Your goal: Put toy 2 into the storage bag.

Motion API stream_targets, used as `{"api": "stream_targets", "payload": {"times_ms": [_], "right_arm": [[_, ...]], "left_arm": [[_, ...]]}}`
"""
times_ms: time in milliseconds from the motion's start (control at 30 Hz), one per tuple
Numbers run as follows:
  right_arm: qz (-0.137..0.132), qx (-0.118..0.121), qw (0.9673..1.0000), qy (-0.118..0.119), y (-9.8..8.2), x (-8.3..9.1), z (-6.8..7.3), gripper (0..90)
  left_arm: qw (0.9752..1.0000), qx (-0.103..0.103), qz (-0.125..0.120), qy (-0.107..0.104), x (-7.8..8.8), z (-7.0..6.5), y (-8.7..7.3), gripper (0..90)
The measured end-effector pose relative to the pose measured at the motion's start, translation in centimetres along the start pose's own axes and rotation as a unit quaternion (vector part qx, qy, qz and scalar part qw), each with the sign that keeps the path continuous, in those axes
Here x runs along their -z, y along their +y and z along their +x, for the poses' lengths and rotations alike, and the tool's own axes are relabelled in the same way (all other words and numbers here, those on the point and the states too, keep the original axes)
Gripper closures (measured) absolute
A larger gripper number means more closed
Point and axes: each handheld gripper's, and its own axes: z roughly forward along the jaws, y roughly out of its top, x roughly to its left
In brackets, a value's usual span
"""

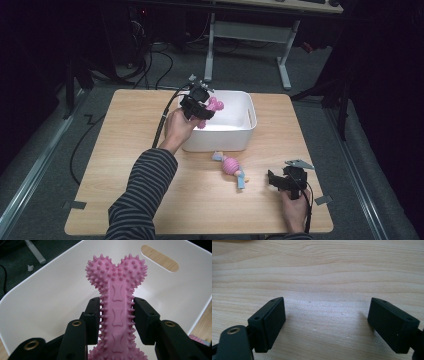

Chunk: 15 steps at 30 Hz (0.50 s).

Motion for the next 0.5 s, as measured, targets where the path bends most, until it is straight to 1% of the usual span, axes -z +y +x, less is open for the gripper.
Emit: {"api": "stream_targets", "payload": {"times_ms": [133,233,367,400,500], "right_arm": [[0.000,0.000,1.0000,0.000,0.0,0.0,0.0,14.5],[0.000,0.000,1.0000,0.000,0.0,0.0,0.0,14.5],[0.000,0.000,1.0000,0.000,0.0,0.0,0.0,14.5],[0.001,0.000,1.0000,0.000,0.0,0.0,0.0,14.5],[0.000,0.000,1.0000,0.000,0.0,0.0,0.0,14.5]], "left_arm": [[1.0000,-0.001,0.002,0.000,-0.3,-0.1,-0.1,59.0],[1.0000,-0.001,0.010,0.000,-0.7,-0.1,-0.3,58.9],[0.9999,0.002,0.013,-0.001,-1.0,-0.1,-0.6,58.9],[0.9999,0.004,0.015,-0.005,-1.0,-0.1,-0.7,58.8],[0.9998,0.001,0.019,-0.003,-1.1,-0.1,-0.7,58.8]]}}
